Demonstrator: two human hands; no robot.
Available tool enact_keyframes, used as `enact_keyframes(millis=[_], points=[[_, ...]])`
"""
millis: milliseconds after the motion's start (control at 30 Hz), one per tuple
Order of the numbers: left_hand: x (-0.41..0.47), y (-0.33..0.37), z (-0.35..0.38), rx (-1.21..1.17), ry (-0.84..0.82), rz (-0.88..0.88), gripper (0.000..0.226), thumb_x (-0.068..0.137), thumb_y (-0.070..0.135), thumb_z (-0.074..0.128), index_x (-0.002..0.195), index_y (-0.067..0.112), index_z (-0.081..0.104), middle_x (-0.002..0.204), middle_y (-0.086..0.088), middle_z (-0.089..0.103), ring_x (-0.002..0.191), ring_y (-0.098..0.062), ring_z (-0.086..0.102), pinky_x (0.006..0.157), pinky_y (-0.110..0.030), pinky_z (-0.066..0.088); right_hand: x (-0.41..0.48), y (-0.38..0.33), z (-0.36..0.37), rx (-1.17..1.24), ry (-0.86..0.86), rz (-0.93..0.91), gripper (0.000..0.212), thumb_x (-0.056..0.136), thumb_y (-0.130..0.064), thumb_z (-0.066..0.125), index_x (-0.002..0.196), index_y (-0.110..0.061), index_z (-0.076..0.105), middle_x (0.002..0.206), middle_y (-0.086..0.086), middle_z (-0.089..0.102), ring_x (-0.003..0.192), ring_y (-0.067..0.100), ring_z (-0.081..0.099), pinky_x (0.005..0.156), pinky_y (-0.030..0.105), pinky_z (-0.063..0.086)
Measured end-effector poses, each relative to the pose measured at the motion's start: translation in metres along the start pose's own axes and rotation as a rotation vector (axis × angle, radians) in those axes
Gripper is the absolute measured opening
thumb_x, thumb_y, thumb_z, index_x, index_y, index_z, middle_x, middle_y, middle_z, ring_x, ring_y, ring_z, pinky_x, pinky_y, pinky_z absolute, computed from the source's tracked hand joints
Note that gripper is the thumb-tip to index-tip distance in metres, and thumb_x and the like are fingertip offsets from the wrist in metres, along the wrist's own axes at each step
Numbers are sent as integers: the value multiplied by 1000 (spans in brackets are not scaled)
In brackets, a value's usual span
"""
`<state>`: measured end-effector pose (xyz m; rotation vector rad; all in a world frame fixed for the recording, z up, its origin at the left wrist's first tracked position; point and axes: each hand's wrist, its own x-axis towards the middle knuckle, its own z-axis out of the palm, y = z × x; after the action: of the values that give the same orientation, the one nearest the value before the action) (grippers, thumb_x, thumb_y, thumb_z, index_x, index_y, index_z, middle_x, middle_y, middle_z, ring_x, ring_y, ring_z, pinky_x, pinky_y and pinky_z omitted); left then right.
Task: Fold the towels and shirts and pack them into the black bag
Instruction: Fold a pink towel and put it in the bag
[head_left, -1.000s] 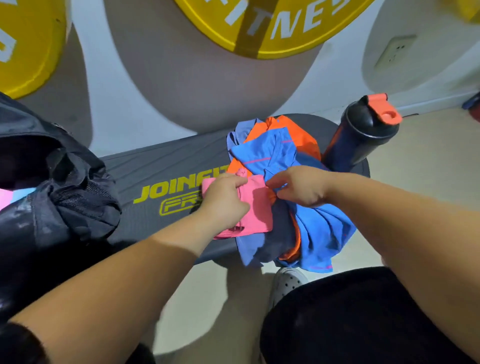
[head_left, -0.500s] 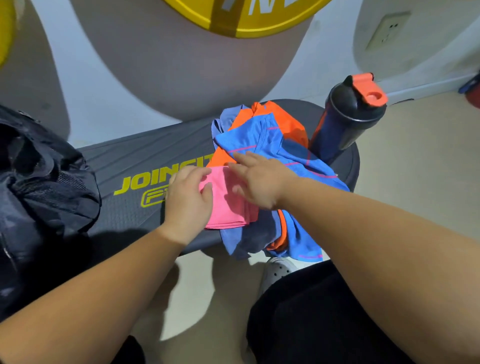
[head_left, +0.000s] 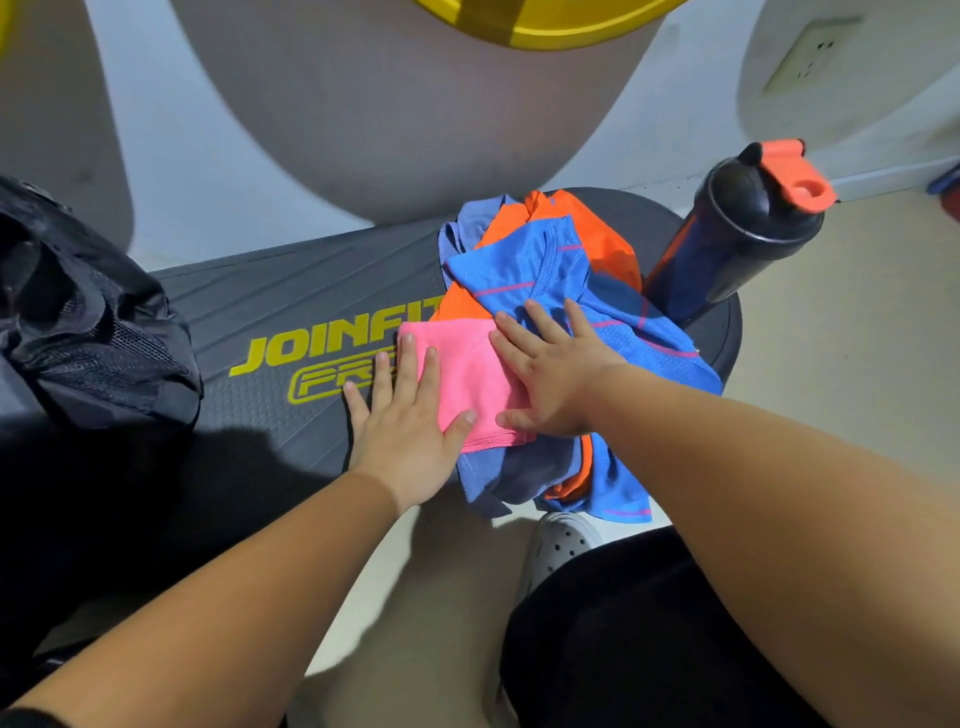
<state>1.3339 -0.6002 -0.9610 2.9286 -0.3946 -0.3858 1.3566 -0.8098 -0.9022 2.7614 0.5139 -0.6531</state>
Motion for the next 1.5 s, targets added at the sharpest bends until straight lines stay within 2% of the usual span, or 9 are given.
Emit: enact_keyframes(millis=[133,333,667,867,1033,1133,1267,1400,1500], points=[[-4,-2,-3,-107,25,-94,78,92,71,31,157,37,6,165,-16,-7,151,-35,-5,119,-56,-2,11,-8,-11,91,235,-168,84,89,-75,28,157,-38,-4,166,8,-12,152,36,-8,121,58,-3],[-15,-18,-11,-315,227,-37,58,81,54,61,135,32,53,126,-3,58,118,-32,47,102,-45,40,16,-18,-1,-1,37,-164,76,92,-74,26,154,-47,-9,163,10,-25,151,37,-16,121,56,-2],[14,-35,-46,-831,126,-152,63,71,5,80,120,30,51,72,6,61,63,-12,58,56,-26,42,8,-22,-24,175,52,-101,95,79,-83,46,156,-36,18,140,12,32,128,34,35,112,46,30],[44,-89,-79,-839,148,-190,65,74,10,80,129,29,51,99,3,67,91,-19,65,85,-36,53,-5,-53,-47,501,-187,-183,71,87,-69,52,145,-28,46,139,14,42,137,30,38,111,40,36],[45,-98,-79,-361,-33,-18,84,62,36,91,137,26,53,128,1,59,121,-21,52,90,-25,35,19,-55,-42,436,255,-147,39,94,-52,54,111,-17,60,100,0,47,104,29,53,78,34,38],[44,-105,-78,-270,-39,23,98,55,46,92,141,25,50,126,-5,57,120,-28,50,97,-32,37,41,-55,-39,442,418,-143,60,77,-55,74,116,-13,55,110,7,53,103,31,53,87,41,45],[39,-105,-79,-193,-58,142,104,53,52,91,143,22,46,122,-4,55,115,-26,51,97,-33,38,70,-50,-43,496,294,-115,120,61,-58,85,156,-20,22,137,8,49,125,31,45,107,45,38],[38,-103,-75,-286,15,129,82,58,41,90,132,25,57,115,-1,59,107,-24,57,89,-34,45,85,-48,-41,420,231,-75,124,59,-60,85,157,-20,21,123,8,50,116,32,47,102,44,39],[39,-102,-71,-283,112,149,36,66,29,78,99,23,66,94,1,60,91,-28,61,76,-39,49,86,-48,-45,351,244,-93,88,58,-62,84,129,-17,56,104,5,49,101,30,52,90,42,45]])
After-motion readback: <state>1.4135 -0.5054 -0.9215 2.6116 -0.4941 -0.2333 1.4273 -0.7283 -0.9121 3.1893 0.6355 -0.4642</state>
